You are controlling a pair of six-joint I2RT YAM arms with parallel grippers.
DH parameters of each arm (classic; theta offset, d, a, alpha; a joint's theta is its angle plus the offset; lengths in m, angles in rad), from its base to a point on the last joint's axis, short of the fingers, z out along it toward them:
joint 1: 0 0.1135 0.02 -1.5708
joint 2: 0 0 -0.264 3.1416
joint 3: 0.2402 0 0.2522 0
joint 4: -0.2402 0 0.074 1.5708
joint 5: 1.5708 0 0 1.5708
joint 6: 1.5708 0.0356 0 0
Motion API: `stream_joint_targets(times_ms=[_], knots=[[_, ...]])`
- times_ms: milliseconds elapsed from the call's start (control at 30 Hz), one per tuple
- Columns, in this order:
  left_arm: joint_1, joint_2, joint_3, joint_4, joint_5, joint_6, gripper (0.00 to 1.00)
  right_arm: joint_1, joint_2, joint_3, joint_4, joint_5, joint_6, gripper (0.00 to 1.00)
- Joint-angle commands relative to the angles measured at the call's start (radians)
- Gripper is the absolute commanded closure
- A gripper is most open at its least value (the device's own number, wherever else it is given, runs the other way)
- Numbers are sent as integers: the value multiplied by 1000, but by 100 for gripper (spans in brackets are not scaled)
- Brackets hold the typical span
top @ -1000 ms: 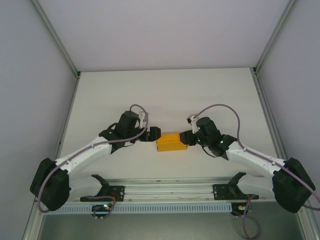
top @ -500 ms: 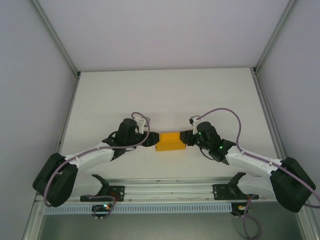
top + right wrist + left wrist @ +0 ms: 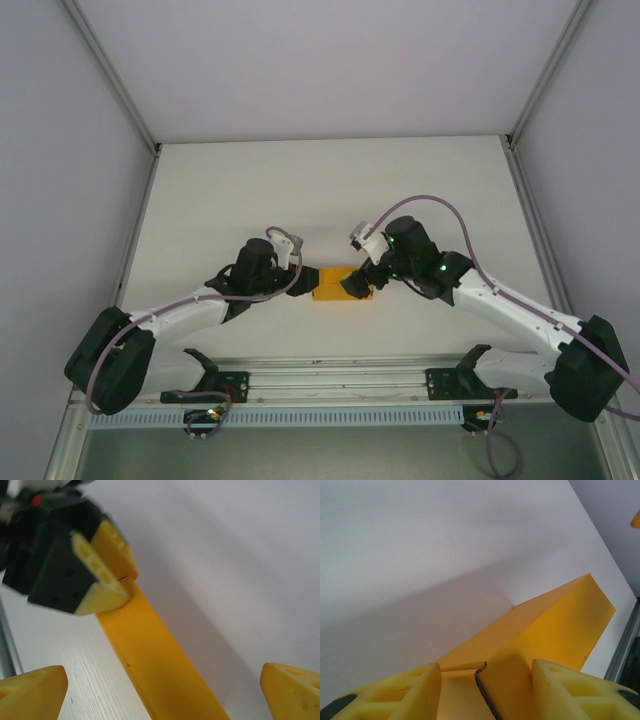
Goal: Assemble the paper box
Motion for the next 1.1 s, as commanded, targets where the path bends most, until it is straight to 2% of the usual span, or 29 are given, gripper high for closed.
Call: stream_joint_targets(times_ms=[0, 200, 300, 500, 567, 633, 700, 733, 867, 933, 1067], knots=[[-6, -1, -45, -189, -62, 59, 50, 1, 87, 52, -164, -119, -340, 0], [-6, -18, -42, -197, -72, 66, 49, 2, 289, 199, -244, -32, -498, 0], [-5, -14, -34, -201, -76, 72, 49, 7, 385, 258, -313, -18, -543, 4], [-5, -16, -26, -193, -85, 58, 47, 31, 421, 254, -312, -28, -557, 14], [-4, -26, -26, -188, -83, 52, 46, 37, 426, 238, -302, -9, -547, 27], [-3, -43, -24, -188, -82, 46, 46, 43, 432, 223, -278, 37, -530, 48], [-2, -67, -22, -192, -81, 39, 42, 52, 438, 213, -261, 95, -515, 59], [0, -86, -19, -198, -83, 35, 37, 57, 440, 211, -255, 127, -508, 62], [4, -198, 2, -288, -148, 17, 14, 85, 413, 199, -176, 285, -463, 63], [9, -277, 24, -381, -207, 13, 3, 107, 387, 184, -91, 421, -442, 60], [17, -441, 73, -603, -396, -33, 0, 149, 405, 187, 85, 765, -429, 64]])
